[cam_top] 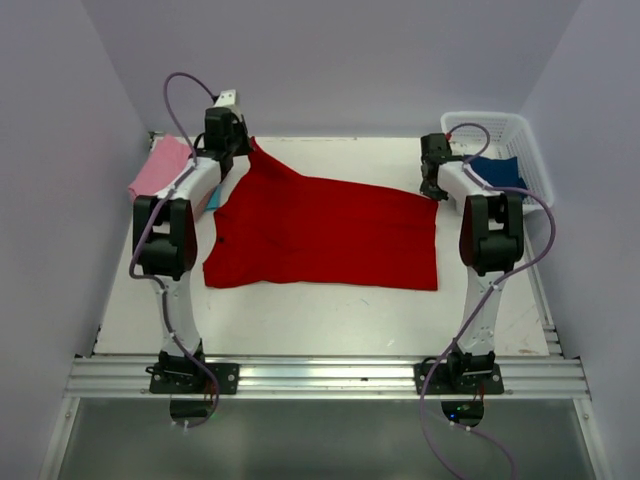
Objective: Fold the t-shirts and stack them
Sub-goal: Grap the side of the flattened tshirt furthest away from the robot with both arms, then fold the other side of the tshirt into a rectangle
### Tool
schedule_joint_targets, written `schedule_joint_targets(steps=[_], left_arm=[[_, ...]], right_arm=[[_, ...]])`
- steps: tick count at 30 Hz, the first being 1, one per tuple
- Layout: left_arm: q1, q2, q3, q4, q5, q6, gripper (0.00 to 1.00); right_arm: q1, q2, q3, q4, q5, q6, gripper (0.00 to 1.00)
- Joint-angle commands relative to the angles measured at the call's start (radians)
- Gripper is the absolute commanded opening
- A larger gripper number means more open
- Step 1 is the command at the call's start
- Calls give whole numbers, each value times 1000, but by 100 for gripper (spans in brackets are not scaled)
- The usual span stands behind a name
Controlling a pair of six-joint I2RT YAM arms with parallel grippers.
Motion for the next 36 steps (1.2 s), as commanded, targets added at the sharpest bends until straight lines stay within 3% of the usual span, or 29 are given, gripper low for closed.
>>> schedule_joint_targets(steps=[1,10,20,36], left_arm=[[8,-92,-21,28,-3,-13,0],[8,-189,-163,24,1,-49,0],[8,-370,-430,53,-48,-75,0],[8,-566,-648,36,-40,-124,0]], right_arm=[[-6,-109,-23,14,15,22,0],[-5,-237,-143,23,-5,32,0],[-2,-391,-338,65,-61,45,0],[11,-465,-476,68,-104,46,0]])
